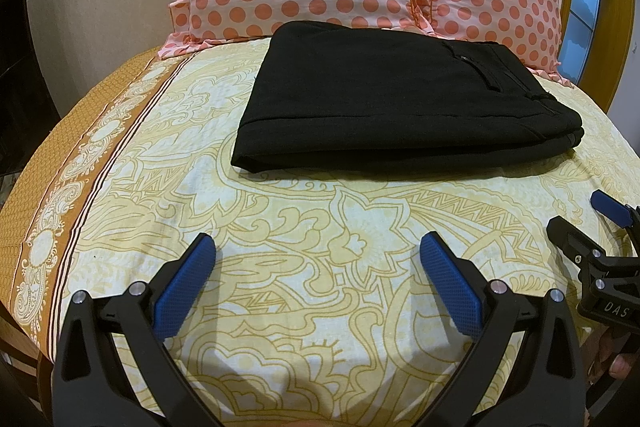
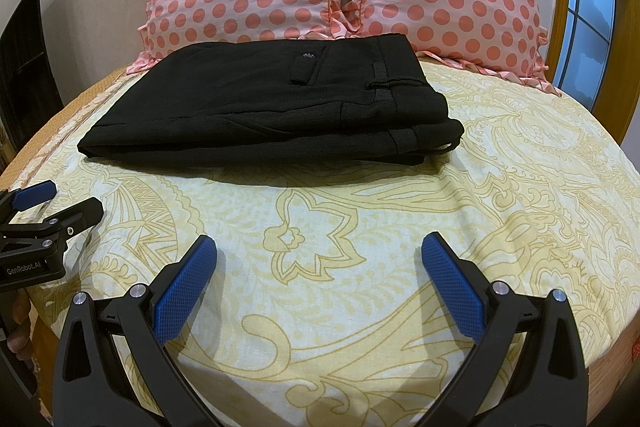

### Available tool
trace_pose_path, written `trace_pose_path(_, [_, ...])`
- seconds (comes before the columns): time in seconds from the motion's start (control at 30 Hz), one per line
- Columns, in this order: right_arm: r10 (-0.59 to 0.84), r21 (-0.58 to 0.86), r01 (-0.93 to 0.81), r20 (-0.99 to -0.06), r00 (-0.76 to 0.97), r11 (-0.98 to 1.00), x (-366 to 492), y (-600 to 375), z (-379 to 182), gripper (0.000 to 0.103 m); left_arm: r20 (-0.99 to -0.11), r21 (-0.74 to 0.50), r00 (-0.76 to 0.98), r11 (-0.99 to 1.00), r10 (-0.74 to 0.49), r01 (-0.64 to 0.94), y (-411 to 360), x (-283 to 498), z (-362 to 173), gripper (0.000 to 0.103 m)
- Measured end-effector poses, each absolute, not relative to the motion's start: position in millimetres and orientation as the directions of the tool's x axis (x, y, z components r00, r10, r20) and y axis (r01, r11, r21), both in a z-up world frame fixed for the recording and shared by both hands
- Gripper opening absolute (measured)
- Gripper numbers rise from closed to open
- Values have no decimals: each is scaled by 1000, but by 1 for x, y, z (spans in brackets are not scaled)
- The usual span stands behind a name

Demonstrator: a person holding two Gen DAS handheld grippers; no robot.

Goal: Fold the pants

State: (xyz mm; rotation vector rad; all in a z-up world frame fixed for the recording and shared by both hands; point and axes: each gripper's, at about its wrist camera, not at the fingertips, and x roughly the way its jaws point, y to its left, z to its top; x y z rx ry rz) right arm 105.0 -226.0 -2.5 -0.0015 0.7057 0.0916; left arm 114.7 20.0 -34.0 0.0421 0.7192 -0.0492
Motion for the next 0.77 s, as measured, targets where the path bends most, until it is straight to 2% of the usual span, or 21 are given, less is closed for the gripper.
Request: trace_pose_path(0.77, [83,30,-84,-647,758,996,105,-226,-2,102,-655,23,755,998,-31,61,18,114,-35,101])
